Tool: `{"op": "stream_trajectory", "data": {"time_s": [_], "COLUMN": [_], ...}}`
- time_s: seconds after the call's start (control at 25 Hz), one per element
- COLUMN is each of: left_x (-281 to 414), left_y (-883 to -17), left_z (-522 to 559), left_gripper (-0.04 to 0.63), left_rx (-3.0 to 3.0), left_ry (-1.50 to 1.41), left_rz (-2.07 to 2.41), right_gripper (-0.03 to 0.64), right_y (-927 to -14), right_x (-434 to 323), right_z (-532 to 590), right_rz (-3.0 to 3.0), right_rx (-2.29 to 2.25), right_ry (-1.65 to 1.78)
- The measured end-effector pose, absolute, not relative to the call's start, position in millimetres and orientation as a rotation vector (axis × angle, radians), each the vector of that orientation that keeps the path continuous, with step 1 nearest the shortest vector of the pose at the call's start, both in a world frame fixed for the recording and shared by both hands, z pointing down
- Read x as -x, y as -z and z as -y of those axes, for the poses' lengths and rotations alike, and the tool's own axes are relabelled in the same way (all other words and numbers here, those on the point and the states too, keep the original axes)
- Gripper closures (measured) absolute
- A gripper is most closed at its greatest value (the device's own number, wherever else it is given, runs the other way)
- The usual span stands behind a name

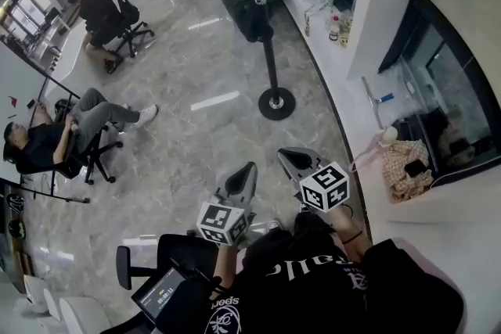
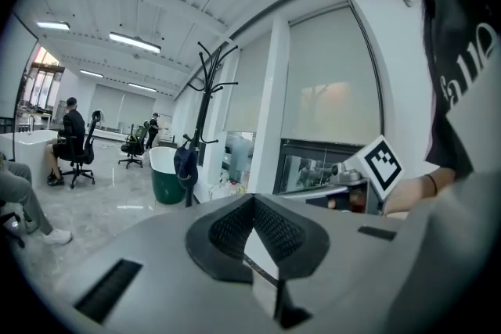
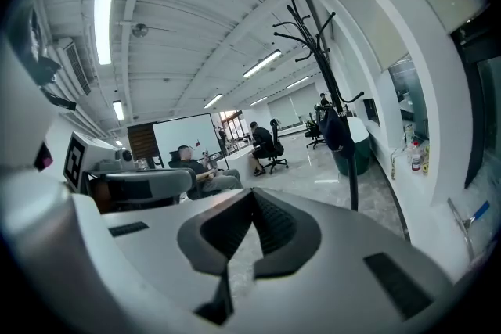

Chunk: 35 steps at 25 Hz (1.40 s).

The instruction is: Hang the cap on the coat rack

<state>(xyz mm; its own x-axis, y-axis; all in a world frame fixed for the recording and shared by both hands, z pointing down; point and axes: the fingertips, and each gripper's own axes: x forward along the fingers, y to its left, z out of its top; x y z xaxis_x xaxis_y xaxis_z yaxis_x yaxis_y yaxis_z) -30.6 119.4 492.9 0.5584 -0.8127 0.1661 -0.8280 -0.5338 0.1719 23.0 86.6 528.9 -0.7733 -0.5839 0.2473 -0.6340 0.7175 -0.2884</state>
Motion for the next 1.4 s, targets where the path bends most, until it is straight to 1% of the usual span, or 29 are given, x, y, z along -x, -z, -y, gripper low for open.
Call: {"op": "stream_trajectory", "data": {"time_s": [0.4,0.8,1.12,1.4], "left_x": [42.3,50.8,34.0,40.4], "left_y": [-508.3,-498.4,-506.8,-501.1], "left_z": [-147.3,-164.1,-157.0,-144.3], "left_gripper": [0.598,0.598,0.598,0.598], "left_rx": [-2.576,-2.589,-2.602,-2.591], "left_ry": [-0.112,-0.107,-0.099,-0.106], "left_rz": [1.301,1.264,1.246,1.251], "right_gripper": [0.601,0.601,0.601,0.601], "right_y": [-536.8,-527.1,-535.5,-531.0], "right_x": [-16.2,-7.6,-24.4,-19.2], "right_z": [-118.5,-140.8,-132.4,-119.9], "right_rz": [2.737,2.716,2.716,2.711], "right_rx": [-1.056,-1.088,-1.101,-1.099], "right_ry": [-0.546,-0.544,-0.548,-0.55]}}
